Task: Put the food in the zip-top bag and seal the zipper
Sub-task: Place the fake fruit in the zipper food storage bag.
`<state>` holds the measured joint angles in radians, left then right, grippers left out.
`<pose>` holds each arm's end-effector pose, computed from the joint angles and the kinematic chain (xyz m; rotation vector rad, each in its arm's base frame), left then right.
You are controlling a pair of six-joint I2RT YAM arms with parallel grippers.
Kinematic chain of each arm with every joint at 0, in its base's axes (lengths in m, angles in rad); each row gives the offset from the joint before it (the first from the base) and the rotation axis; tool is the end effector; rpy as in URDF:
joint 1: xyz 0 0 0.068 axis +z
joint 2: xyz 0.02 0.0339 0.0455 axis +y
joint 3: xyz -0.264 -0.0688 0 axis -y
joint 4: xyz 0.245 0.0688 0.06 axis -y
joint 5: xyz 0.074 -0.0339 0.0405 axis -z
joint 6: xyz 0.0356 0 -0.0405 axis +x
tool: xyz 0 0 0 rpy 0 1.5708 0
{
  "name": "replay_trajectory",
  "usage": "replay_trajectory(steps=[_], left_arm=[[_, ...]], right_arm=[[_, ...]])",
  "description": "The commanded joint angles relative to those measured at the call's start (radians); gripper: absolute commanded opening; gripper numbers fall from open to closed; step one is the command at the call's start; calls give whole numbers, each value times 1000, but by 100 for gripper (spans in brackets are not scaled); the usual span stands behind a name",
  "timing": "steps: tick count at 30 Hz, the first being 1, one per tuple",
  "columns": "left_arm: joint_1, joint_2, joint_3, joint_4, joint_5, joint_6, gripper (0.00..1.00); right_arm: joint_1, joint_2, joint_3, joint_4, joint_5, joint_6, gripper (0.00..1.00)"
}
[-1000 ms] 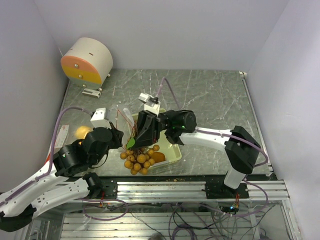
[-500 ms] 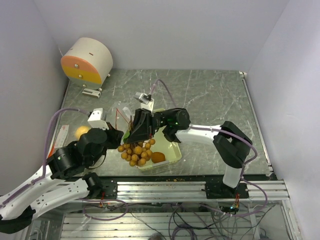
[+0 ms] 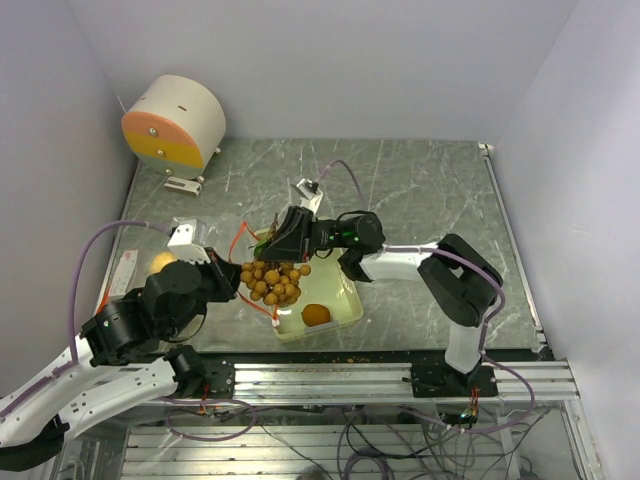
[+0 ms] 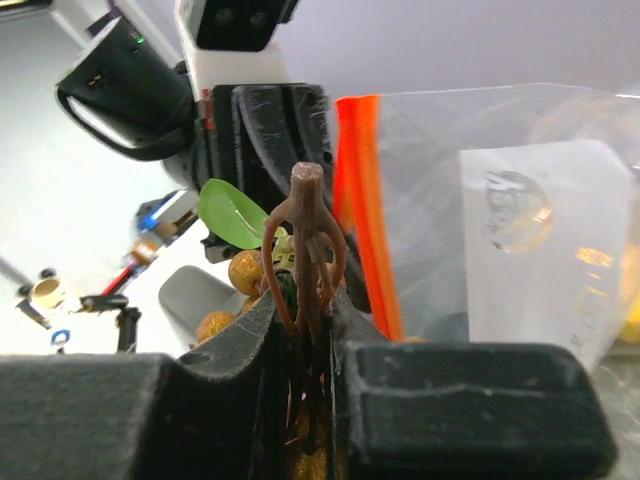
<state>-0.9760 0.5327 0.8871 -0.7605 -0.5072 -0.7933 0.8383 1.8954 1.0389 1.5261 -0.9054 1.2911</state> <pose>0.0693 -0.0716 0.3473 -0.1540 1.9780 -0.6753 0.2368 0.3052 0.2775 -0.8155 1.2960 2.2068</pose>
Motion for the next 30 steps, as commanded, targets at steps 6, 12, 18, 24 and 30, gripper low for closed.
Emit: replay_trajectory(steps=[6, 12, 18, 24, 30], left_arm=[[2, -2, 43, -13, 31, -4, 7], [1, 24, 38, 11, 51, 5, 7], [2, 30, 59, -11, 40, 6, 7], [0, 27, 71, -40, 21, 10, 7], [1, 29, 56, -33, 9, 8, 7]], right_arm=[[19, -284, -48, -758, 460, -611, 0], [166, -284, 110, -1109, 827, -850, 0], [253, -259, 139, -1246, 1129, -924, 0], [310, -250, 134, -1323, 1318, -974, 0], [354, -294, 92, -1300, 1339, -1024, 0]])
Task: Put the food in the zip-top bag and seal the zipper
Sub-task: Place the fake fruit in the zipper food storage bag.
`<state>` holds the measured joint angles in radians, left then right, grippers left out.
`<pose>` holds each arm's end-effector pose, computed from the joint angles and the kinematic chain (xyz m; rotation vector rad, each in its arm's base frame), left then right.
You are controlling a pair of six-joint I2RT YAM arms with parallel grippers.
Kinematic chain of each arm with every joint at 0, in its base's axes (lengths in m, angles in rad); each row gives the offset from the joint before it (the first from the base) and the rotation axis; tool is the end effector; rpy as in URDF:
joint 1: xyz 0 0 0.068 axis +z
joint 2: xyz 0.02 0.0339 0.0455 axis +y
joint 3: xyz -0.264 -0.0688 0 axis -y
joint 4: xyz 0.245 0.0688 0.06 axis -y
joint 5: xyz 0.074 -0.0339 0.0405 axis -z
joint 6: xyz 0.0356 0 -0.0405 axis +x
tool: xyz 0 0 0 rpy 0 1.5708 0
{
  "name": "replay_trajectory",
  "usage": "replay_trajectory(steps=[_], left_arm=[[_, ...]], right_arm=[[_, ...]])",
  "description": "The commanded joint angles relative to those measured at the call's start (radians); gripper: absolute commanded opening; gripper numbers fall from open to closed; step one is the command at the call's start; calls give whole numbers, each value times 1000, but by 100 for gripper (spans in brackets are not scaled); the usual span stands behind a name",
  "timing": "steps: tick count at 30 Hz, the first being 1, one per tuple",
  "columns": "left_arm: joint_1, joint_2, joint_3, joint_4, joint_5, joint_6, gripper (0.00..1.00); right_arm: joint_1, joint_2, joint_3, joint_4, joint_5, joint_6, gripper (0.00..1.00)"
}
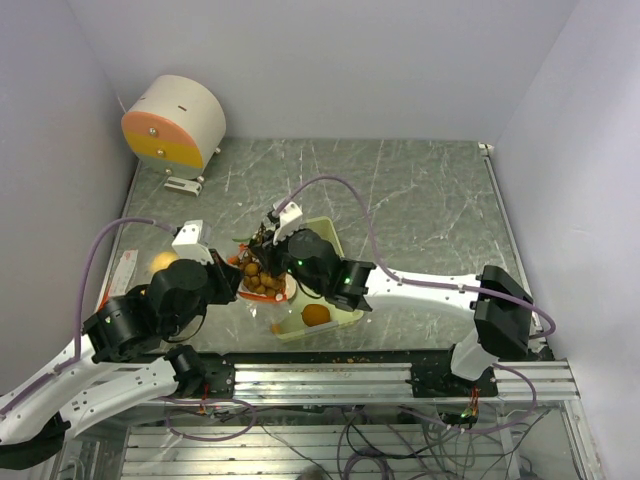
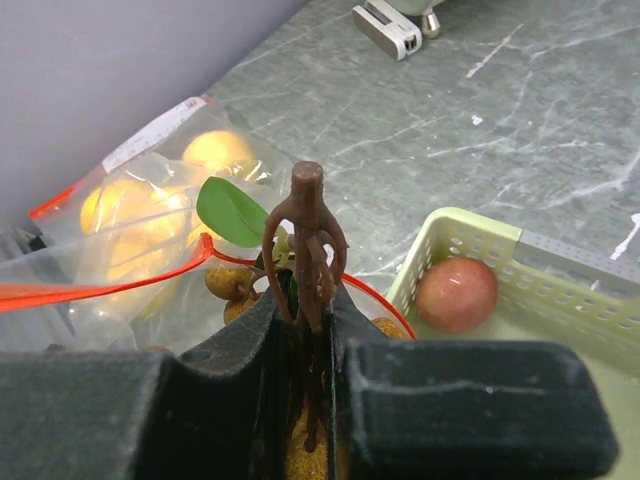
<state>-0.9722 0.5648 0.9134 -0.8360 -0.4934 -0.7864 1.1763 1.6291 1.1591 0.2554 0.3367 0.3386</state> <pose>0.0702 -0.0730 0.3455 -0.1178 2.0469 -0.6141 0.1593 0.3519 0.2967 -0.5142 1.7696 0.7850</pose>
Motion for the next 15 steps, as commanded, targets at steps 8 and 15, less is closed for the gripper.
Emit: replay_trajectory(steps=[8, 15], left_arm=[[-3, 40, 1, 102, 16, 6, 7], [-3, 77, -19, 158, 58, 3, 7]], right_arm=[[96, -35, 22, -37, 220, -78, 0], [132, 8, 57, 67, 349, -16, 0]])
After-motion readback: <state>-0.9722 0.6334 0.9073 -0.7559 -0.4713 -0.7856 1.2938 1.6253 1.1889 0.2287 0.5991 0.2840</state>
